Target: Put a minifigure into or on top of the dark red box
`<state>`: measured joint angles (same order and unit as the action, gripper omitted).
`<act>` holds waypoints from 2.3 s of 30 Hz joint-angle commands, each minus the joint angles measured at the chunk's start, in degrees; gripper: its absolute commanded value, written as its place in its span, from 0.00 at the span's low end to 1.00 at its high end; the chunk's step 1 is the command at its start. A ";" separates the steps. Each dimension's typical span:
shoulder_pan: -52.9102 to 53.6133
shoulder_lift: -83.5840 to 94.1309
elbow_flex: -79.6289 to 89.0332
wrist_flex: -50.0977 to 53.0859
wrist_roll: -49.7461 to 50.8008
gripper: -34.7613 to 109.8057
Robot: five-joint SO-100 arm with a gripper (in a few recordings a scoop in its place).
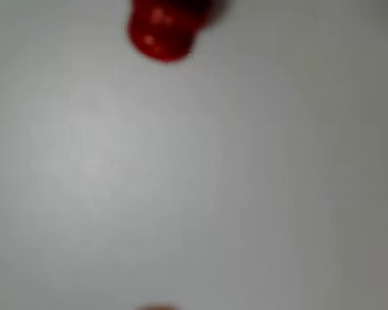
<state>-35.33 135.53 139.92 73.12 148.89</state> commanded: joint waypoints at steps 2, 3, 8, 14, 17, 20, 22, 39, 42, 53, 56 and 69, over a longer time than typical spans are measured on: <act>0.00 -5.80 -0.18 -5.71 4.31 0.39; 0.09 -7.21 -0.53 -6.68 4.83 0.39; 0.53 -13.36 -3.25 -7.56 6.24 0.39; 0.35 -18.11 -4.04 -10.99 7.38 0.40; -0.18 -19.34 -4.75 -11.69 8.88 0.41; -0.26 -20.13 -5.98 -11.69 9.32 0.41; -0.18 -21.09 -6.77 -11.69 9.32 0.41; 3.16 -30.85 -11.78 -14.68 3.52 0.41; 4.57 -31.55 -12.39 -14.85 1.49 0.41; 9.84 -34.01 -14.94 -14.41 -5.36 0.42; 10.99 -34.01 -14.94 -13.89 -6.42 0.42; 11.78 -35.95 -15.64 -13.71 -7.56 0.41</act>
<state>-23.38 99.76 125.95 58.80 141.42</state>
